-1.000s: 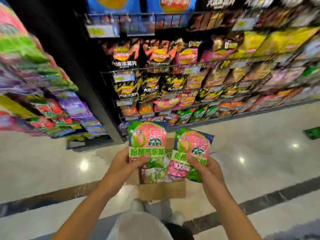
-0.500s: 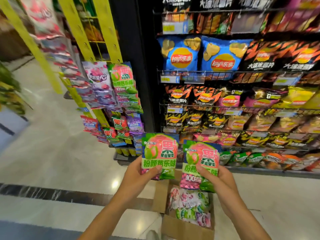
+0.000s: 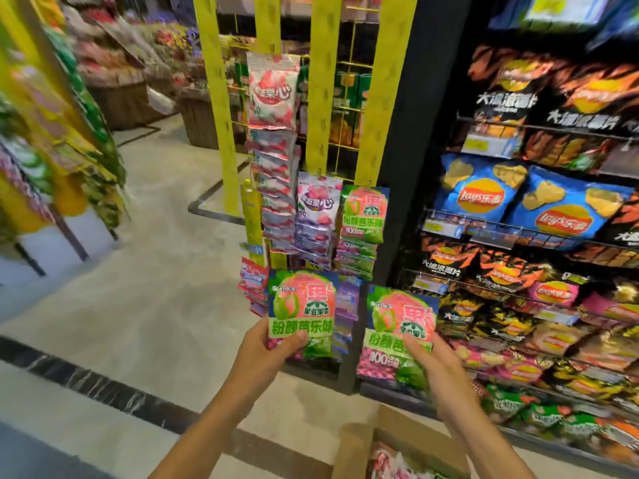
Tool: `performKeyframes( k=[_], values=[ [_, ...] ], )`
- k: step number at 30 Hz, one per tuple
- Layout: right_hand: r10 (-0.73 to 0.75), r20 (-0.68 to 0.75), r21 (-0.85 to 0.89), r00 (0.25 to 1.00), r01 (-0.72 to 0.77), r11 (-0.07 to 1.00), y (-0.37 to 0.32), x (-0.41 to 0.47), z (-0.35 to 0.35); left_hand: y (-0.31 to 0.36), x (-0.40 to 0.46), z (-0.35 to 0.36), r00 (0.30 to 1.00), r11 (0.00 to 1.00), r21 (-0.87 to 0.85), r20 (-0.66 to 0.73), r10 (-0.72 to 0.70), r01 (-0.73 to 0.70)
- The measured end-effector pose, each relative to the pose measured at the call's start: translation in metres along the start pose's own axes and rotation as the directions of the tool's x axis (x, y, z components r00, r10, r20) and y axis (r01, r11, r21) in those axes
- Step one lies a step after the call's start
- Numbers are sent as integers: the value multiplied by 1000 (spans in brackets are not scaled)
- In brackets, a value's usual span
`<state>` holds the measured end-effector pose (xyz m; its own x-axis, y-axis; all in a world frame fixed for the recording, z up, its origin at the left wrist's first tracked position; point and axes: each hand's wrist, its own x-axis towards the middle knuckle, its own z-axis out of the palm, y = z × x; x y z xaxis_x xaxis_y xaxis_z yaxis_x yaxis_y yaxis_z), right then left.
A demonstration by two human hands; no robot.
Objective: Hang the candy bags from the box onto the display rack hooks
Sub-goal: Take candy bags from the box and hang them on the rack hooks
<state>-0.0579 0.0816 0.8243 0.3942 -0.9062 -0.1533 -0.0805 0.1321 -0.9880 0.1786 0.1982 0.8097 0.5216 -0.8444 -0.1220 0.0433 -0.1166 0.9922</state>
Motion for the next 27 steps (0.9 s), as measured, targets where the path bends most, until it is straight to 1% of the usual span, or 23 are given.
performKeyframes(
  k=[3, 6, 8, 10, 15, 18, 21, 24, 27],
  values=[
    [-55, -23, -60, 998, 54, 997, -7, 20, 54, 12, 29, -52, 1000, 1000, -14, 8, 7, -7],
    [-122, -114, -127, 986, 108, 986, -14, 39, 96, 32, 65, -93, 998, 999, 10, 40, 46, -46],
    [-145, -164, -177, 976, 115, 977, -15, 48, 113, 43, 88, -109, 995, 997, 20, 69, 78, -79],
    [-161, -199, -181, 967, 125, 975, -18, 55, 122, 53, 109, -115, 988, 994, 14, 113, 107, -109],
    [-185, -211, -197, 960, 144, 970, -41, 77, 116, 68, 150, -99, 973, 986, -20, 161, 165, -164],
    [-253, -237, -230, 938, 199, 953, -57, 104, 101, 78, 170, -79, 963, 979, -6, 177, 204, -206],
    [-333, -247, -207, 910, 287, 935, -77, 135, 89, 92, 190, -59, 962, 976, -21, 162, 219, -218],
    [-417, -268, -187, 869, 377, 907, -93, 167, 79, 110, 209, -43, 951, 964, -5, 162, 262, -265],
    [-483, -259, -183, 836, 449, 875, -108, 196, 71, 125, 221, -30, 943, 952, -4, 137, 303, -305]
  ],
)
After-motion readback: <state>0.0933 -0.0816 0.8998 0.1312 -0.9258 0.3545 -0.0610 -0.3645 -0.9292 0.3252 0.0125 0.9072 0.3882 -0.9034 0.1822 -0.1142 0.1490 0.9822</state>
